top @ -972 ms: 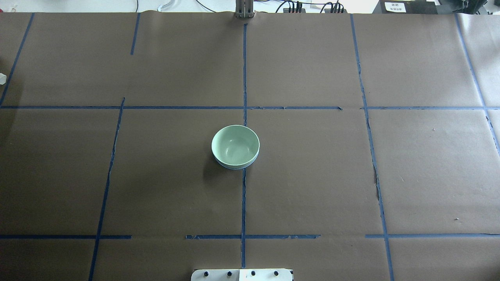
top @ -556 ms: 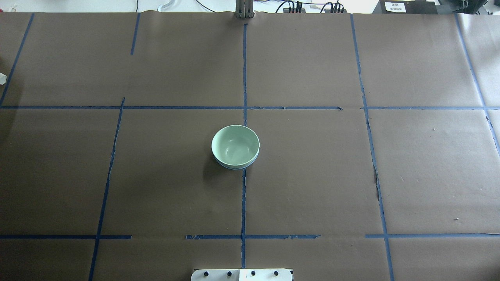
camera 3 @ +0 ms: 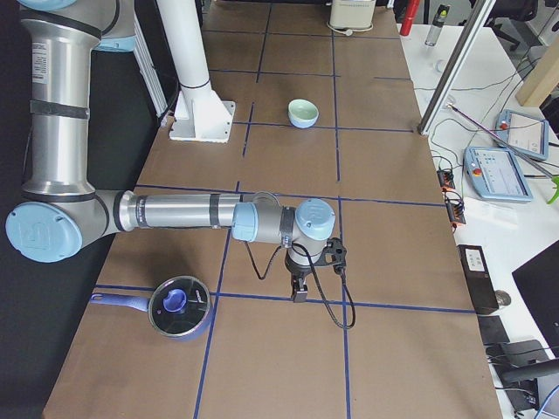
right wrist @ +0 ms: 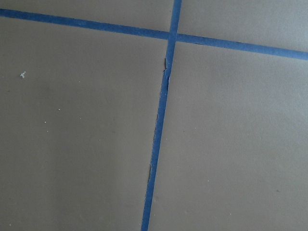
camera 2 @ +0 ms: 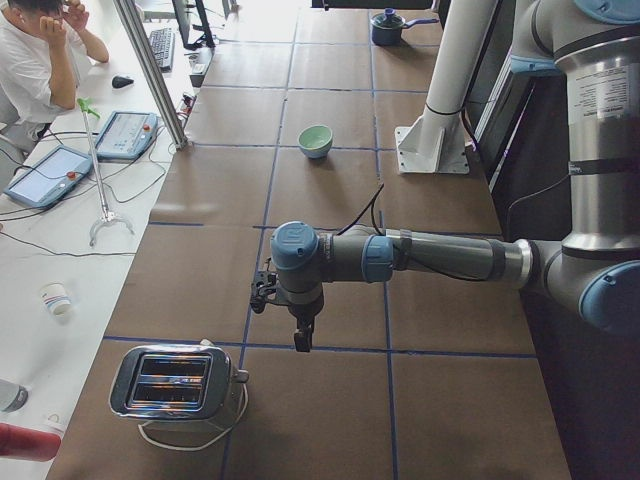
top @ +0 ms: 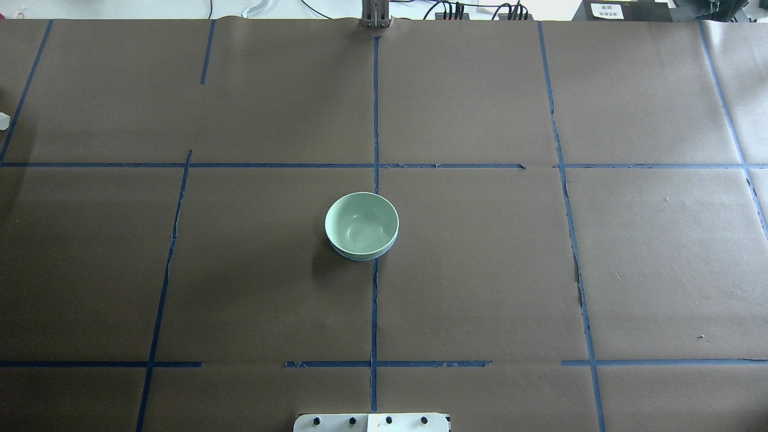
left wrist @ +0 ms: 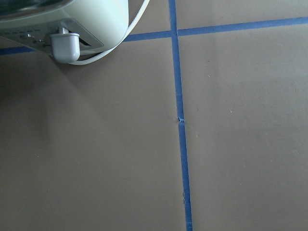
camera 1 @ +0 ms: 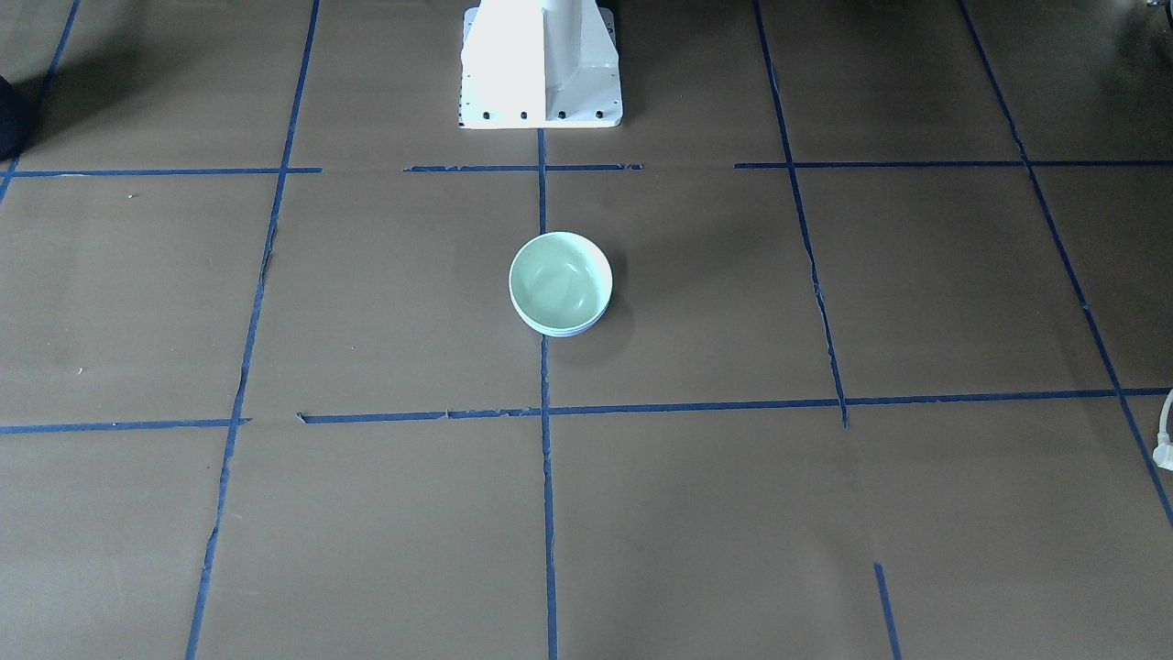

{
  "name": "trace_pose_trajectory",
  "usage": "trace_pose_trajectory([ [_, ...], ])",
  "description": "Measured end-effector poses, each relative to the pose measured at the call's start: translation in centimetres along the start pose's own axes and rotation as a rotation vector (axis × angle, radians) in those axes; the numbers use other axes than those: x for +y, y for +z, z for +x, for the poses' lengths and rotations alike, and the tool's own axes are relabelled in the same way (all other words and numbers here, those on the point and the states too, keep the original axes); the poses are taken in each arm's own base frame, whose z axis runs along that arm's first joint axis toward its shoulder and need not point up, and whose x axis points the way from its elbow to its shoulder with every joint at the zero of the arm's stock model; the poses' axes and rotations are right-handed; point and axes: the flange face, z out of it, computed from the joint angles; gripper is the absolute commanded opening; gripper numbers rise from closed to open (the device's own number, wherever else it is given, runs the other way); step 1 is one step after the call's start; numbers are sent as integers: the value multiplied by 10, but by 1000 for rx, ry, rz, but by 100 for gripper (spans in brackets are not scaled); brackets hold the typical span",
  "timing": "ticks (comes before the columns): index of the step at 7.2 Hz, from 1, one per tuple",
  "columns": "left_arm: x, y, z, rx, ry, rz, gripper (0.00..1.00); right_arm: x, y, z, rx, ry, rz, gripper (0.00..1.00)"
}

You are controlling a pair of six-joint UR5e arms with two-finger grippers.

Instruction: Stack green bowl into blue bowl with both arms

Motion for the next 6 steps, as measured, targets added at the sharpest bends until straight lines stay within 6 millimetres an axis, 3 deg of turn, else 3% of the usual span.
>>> trace_pose_trajectory([
  [6, 4, 4, -4, 0, -11, -12, 100, 1, 3, 1, -17, 5, -5, 100],
])
